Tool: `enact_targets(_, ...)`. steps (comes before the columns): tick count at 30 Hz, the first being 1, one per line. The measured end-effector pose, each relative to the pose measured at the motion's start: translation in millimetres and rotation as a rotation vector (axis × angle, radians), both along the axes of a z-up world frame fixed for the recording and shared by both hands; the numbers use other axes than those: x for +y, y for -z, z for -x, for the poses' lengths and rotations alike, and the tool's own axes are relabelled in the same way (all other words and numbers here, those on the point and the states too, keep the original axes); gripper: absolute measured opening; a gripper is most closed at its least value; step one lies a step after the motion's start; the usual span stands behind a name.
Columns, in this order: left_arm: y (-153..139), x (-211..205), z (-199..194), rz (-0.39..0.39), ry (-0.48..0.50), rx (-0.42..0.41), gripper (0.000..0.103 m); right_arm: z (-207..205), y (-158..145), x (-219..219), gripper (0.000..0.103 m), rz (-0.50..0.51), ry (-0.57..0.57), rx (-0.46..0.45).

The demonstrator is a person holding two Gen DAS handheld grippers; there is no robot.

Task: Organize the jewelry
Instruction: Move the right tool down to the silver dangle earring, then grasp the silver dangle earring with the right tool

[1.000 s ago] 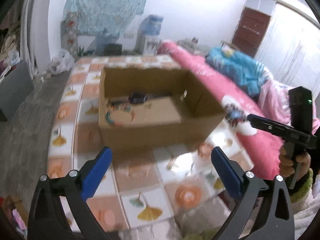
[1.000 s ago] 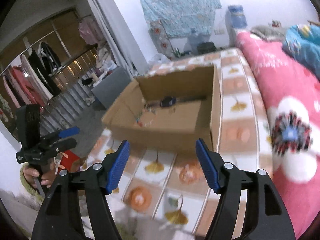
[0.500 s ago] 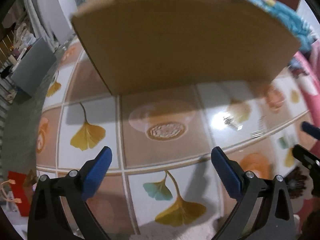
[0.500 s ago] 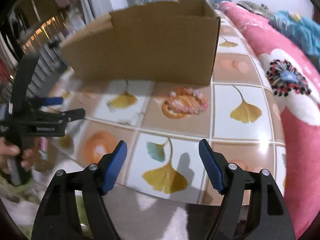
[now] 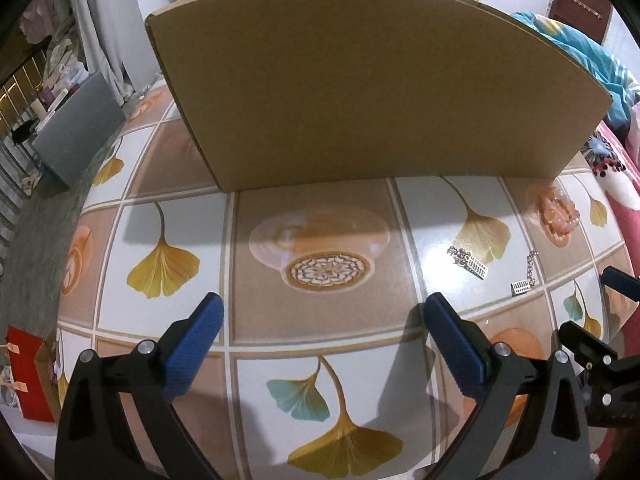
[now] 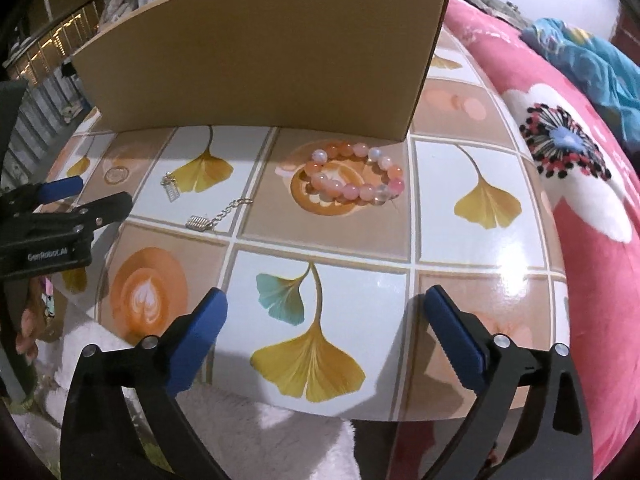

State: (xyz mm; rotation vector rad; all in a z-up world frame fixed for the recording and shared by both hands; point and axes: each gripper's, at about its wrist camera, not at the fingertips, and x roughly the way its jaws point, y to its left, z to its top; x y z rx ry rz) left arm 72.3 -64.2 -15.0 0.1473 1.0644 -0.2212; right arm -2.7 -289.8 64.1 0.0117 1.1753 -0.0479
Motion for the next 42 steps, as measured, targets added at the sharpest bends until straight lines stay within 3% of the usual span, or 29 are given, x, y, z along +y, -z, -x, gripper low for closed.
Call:
enact_targets(25, -2, 2, -1, 0.001, 0.01, 0.002, 0.099, -6, -3, 5, 0.095, 0.028, -0.017, 0.031)
enact_targets(27, -2, 2, -1, 0.0, 0.013, 0.004, 0.099, -4, -13, 10, 0.095, 0.048, -0.032, -0.021)
enact_targets(30, -2, 2, -2, -0.002, 0.028, 0.014, 0.099, -6, -30, 24, 0.092, -0.006, -0.116, -0.106)
enact_targets(38, -2, 4, -6, -0.007, 0.065, 0.032, 0.099, -27, -21, 44, 0.049, -0.028, -0.214, -0.112)
enact_targets(42, -1, 4, -8, -0.008, 0.067, 0.036, 0.099, -29, -15, 50, 0.036, -0.049, -0.23, -0.104)
